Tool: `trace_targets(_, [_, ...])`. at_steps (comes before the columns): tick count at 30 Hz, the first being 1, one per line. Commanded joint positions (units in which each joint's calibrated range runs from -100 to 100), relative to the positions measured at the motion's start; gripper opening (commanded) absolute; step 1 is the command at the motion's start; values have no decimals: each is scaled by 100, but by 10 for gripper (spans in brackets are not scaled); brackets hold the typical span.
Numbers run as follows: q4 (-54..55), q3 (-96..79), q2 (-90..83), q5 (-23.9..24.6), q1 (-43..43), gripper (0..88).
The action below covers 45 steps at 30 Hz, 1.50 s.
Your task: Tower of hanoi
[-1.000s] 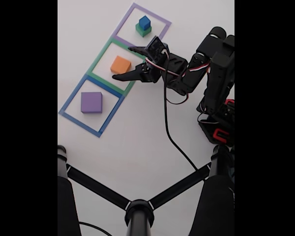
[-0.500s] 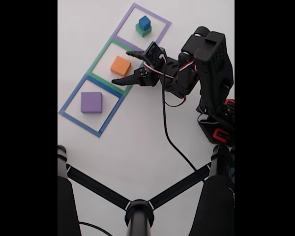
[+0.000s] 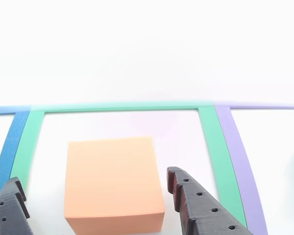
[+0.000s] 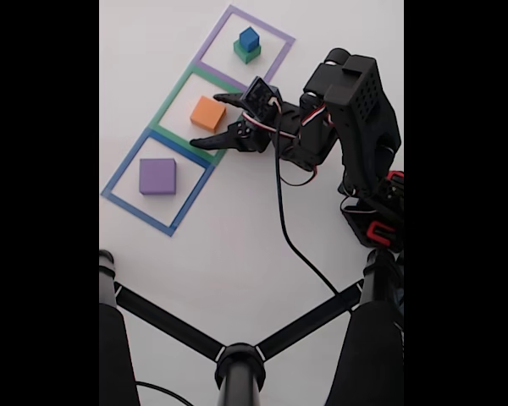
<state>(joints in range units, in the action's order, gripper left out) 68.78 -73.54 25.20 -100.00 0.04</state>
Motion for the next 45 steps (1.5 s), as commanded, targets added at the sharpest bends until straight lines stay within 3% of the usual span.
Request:
trace_targets(1, [95,98,-12,0,-99,275])
trace_targets(13, [87,117,-12,0,-183,86])
trace_targets(20, [-67,-74,-509,0,-298,98])
trace_targets(25, [-876,-347,-1711,0,-359,95])
trace_targets(33, [-3806,-29,-4107,0,-298,86])
trace_targets(41, [-8290,1925,-5909,0,-206,86])
trace_targets(45, [-10808,3842,-6062,0,-214,85])
